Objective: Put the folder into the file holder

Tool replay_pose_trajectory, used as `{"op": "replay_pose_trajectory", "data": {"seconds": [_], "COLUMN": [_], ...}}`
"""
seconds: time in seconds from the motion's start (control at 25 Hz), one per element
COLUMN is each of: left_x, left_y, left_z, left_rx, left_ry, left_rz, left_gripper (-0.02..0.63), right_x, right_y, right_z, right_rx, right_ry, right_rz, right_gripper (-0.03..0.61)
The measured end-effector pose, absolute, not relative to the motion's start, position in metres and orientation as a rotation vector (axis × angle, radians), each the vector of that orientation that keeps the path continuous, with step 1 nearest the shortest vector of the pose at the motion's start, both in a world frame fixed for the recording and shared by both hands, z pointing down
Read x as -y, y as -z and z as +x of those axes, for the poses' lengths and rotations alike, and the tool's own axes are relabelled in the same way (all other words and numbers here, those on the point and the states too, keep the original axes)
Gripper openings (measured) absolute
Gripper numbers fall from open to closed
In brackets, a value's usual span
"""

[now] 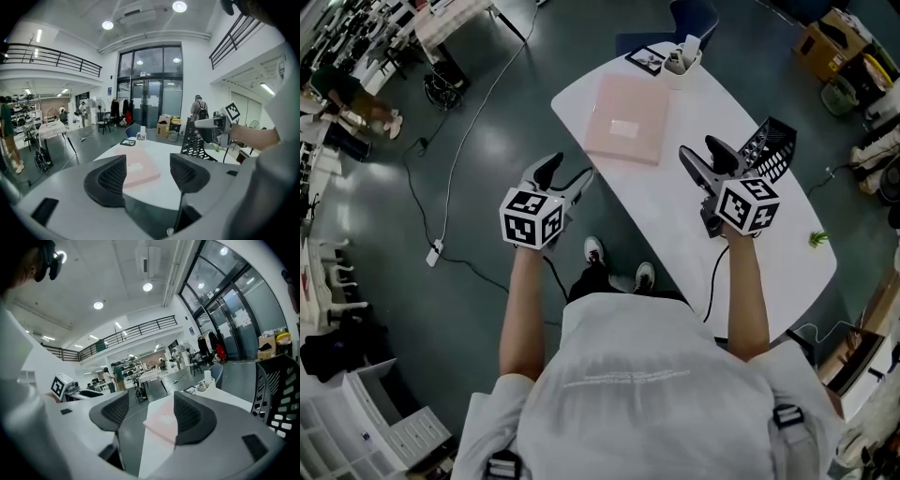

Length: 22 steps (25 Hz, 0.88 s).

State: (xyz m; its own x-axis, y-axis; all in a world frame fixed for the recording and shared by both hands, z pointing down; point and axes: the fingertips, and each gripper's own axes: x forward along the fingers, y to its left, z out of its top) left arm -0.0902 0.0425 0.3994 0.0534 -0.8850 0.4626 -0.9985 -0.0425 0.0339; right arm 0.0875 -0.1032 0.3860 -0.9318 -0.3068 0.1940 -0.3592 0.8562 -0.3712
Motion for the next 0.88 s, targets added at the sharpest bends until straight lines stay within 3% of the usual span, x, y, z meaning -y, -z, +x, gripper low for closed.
{"op": "replay_pose_trajectory", "data": {"seconds": [0.88], "left_x": [0.138], "left_y": [-0.501], "left_z": [-0.229], "left_rx": [1.537], "left_ry": [-0.392], "left_rz": [2.025], "left_gripper": [0.31], "right_x": [0.224], "right_y": [-0.492], "right_z": [-0.023], "right_rx": [2.623], "right_ry": [-0.846], "right_rz": [0.749], "right_gripper": [0.306]}}
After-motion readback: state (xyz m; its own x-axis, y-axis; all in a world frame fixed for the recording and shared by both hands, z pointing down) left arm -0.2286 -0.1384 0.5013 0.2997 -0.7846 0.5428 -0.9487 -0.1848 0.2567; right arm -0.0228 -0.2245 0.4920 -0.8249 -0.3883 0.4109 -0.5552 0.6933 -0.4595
